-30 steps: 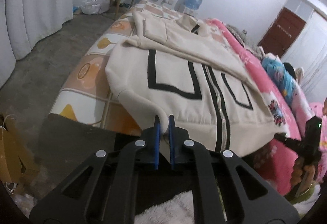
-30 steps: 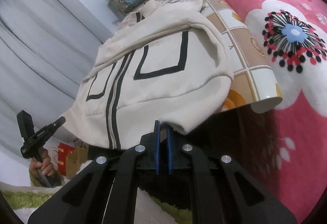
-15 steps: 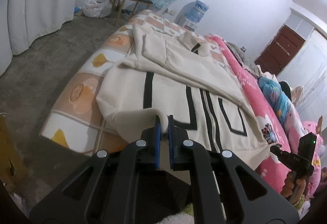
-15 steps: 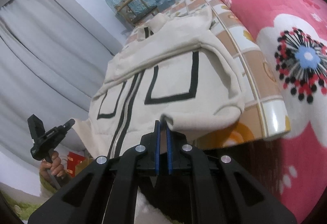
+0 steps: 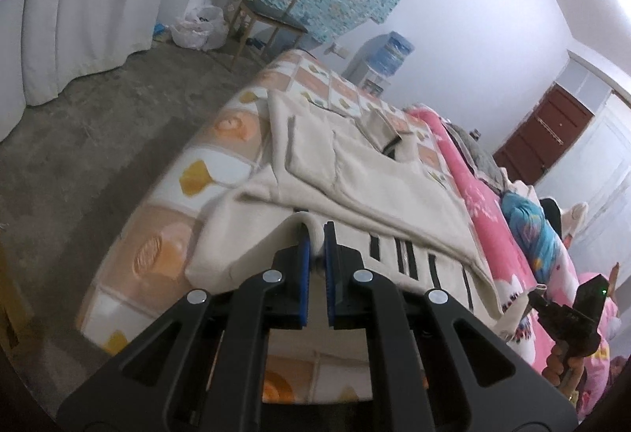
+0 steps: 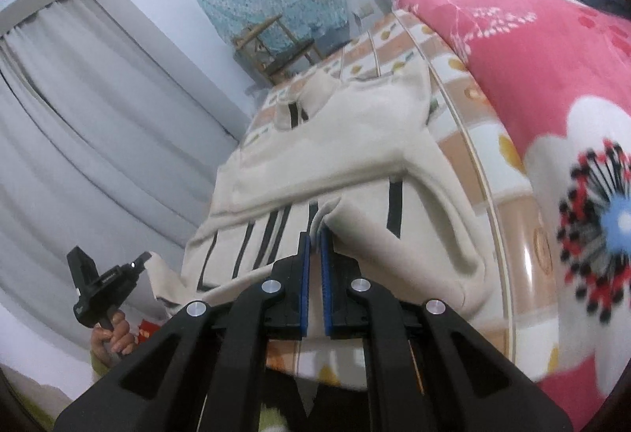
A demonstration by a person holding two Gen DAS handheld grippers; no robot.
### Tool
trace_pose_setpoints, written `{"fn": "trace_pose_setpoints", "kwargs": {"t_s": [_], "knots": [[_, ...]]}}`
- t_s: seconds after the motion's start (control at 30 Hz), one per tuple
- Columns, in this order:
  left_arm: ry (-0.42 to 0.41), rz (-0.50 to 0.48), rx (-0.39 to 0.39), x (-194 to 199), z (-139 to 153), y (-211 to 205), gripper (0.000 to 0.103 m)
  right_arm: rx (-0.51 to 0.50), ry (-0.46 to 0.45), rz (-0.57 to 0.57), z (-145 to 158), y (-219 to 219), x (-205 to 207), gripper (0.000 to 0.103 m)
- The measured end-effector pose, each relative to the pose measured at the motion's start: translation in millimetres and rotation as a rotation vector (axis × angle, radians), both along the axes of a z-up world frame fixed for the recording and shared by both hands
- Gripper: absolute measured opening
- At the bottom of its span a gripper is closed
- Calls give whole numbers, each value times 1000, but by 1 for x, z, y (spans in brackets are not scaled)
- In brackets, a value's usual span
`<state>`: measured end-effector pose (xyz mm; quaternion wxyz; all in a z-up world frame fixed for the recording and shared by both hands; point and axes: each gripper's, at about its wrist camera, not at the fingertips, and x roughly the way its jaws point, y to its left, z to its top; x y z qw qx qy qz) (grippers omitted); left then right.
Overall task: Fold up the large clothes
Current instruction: 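Fold the held hem over the jacket body toward the collar with both grippers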
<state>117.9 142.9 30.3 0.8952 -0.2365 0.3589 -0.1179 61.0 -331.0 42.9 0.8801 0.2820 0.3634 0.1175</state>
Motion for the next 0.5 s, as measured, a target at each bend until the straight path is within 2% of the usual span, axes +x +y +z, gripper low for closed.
{"fn": "trace_pose_setpoints", "kwargs": {"t_s": [0.13, 0.23, 0.3, 0.4, 0.5], "knots": [[12, 26, 15, 30, -8, 0, 6, -8, -30, -31, -1, -5, 29, 6], [14, 32, 55, 53, -18, -4, 6, 0, -58, -52, -9, -11, 56, 5], [34, 33, 80, 65, -29, -8, 6, -32, -61, -77, -16, -13, 71, 5], [89, 45, 132, 85, -52, -14, 7, -62, -10, -131, -38, -23, 95, 5], [130, 58, 99, 94, -68, -10, 10, -15, 64, -165, -60, -35, 105, 6]]}}
